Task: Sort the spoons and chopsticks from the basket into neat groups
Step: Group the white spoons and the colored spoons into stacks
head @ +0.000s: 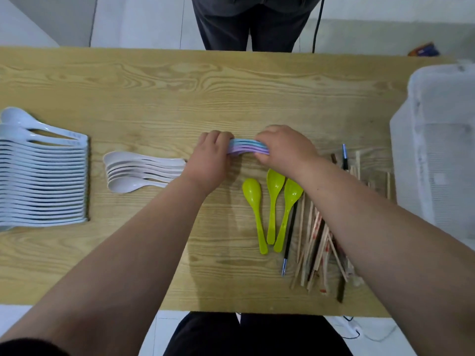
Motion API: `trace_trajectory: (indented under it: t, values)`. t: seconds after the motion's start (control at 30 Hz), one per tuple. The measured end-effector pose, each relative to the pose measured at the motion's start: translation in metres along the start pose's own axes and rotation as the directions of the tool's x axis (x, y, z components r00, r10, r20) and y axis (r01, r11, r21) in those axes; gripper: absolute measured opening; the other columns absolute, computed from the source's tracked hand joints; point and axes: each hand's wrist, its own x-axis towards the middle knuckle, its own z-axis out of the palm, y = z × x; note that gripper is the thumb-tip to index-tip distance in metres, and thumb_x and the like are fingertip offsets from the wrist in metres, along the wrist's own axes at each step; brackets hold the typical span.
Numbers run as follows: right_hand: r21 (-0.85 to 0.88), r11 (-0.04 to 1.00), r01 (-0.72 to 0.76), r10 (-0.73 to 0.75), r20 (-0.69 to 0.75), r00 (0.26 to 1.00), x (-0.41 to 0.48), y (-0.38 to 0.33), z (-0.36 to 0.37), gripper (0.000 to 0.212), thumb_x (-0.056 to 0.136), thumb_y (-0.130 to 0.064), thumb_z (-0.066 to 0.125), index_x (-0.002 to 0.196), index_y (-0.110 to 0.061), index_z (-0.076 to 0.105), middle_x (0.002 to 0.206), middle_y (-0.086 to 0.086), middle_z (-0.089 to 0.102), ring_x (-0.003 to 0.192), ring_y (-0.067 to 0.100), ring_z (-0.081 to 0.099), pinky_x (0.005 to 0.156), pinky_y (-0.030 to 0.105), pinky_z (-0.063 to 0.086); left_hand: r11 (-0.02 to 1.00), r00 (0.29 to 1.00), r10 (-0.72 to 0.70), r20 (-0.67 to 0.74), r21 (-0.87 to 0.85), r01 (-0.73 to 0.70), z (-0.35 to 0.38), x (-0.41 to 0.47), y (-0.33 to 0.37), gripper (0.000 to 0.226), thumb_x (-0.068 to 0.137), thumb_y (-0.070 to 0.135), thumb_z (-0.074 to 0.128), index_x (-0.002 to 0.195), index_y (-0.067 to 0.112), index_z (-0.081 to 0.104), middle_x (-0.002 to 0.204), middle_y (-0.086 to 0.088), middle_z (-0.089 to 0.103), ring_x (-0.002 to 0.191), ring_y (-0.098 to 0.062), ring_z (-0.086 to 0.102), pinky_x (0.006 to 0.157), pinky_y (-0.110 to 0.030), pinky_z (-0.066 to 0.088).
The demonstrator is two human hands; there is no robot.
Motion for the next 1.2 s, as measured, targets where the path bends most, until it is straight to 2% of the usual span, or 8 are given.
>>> trace_trajectory:
  t: [0.17,0.3,0.4,0.53,0.67,0.97,1.1,1.2]
  values:
    - [0.114,0.993,0.015,-0.016,0.005,1.000,0.004,0.006,0.017,0.050,0.090,-0.028,0.071,0.136,-0.010,0.061,0.144,0.016,0.055,0.139,0.029,0.043,0.110,0.031,0.027,0.995,0.999,0.033,0.009,0.099,-0.034,0.008,0.001,0.003,0.046,0.077,-0.004,0.059,0.123,-0.010,0.058,0.115,-0.028,0.062,0.102,-0.047,0.058,0.095,-0.050,0.038]
    - [0.102,0.995,0.005,-0.007,0.017,1.000,0.003,0.005,0.030,0.060,0.099,-0.033,0.059,0.151,-0.010,0.042,0.162,0.013,0.031,0.152,0.028,0.020,0.121,0.028,0.009,0.994,0.999,0.044,-0.006,0.098,-0.043,0.007,0.001,0.004,0.046,0.082,-0.005,0.059,0.127,-0.013,0.056,0.119,-0.033,0.060,0.107,-0.049,0.058,0.101,-0.052,0.041]
    - [0.054,0.999,-0.008,0.008,0.003,1.000,0.003,0.001,0.037,0.057,0.104,-0.033,0.047,0.155,-0.010,0.034,0.165,0.012,0.024,0.154,0.029,0.014,0.124,0.036,0.011,0.995,0.997,0.072,-0.010,0.067,-0.071,0.009,0.004,0.001,0.048,0.094,0.005,0.058,0.138,-0.012,0.049,0.135,-0.032,0.054,0.127,-0.047,0.052,0.114,-0.049,0.034]
    - [0.022,1.000,-0.014,0.014,0.021,1.000,0.005,-0.002,0.039,0.056,0.106,-0.033,0.041,0.156,-0.011,0.029,0.166,0.013,0.020,0.154,0.030,0.012,0.124,0.038,0.010,0.998,0.999,0.038,0.003,0.046,-0.038,0.010,0.006,-0.005,0.053,0.100,0.023,0.036,0.140,-0.009,0.048,0.140,-0.028,0.052,0.139,-0.041,0.044,0.119,-0.043,0.028]
    - [-0.017,1.000,-0.005,0.005,0.010,1.000,0.003,-0.005,0.040,0.056,0.107,-0.034,0.038,0.157,-0.010,0.027,0.165,0.014,0.020,0.154,0.030,0.012,0.123,0.035,0.007,0.998,0.998,0.029,-0.048,0.050,-0.027,0.013,0.005,-0.007,0.040,0.097,0.010,0.057,0.132,-0.009,0.055,0.134,-0.029,0.057,0.134,-0.042,0.050,0.115,-0.044,0.035]
    - [-0.044,0.999,-0.029,0.029,0.006,1.000,-0.003,-0.008,0.033,0.068,0.102,-0.045,0.045,0.158,-0.011,0.025,0.165,0.010,0.023,0.154,0.027,0.013,0.125,0.037,0.010,0.998,1.000,0.031,0.005,0.062,-0.031,0.012,0.007,-0.011,0.060,0.102,0.030,0.053,0.154,0.006,0.034,0.159,-0.016,0.036,0.147,-0.033,0.033,0.118,-0.042,0.029]
    - [0.004,0.998,-0.065,0.065,-0.061,0.996,-0.023,-0.016,0.023,0.066,0.095,-0.030,0.056,0.155,-0.014,0.035,0.159,0.013,0.035,0.151,0.032,0.023,0.123,0.041,0.018,0.992,0.995,0.077,-0.062,0.103,-0.070,0.000,-0.005,-0.005,0.062,0.099,0.026,0.058,0.153,0.005,0.037,0.159,-0.018,0.035,0.151,-0.039,0.024,0.122,-0.046,0.023]
    - [0.093,0.993,-0.076,0.092,-0.183,0.979,-0.051,-0.024,0.020,0.058,0.088,-0.016,0.064,0.144,-0.008,0.052,0.142,0.019,0.052,0.138,0.037,0.042,0.118,0.045,0.030,0.993,0.986,0.100,-0.134,0.076,-0.090,-0.007,-0.022,0.001,0.058,0.092,0.019,0.062,0.146,0.002,0.048,0.150,-0.023,0.046,0.143,-0.045,0.036,0.118,-0.051,0.031]
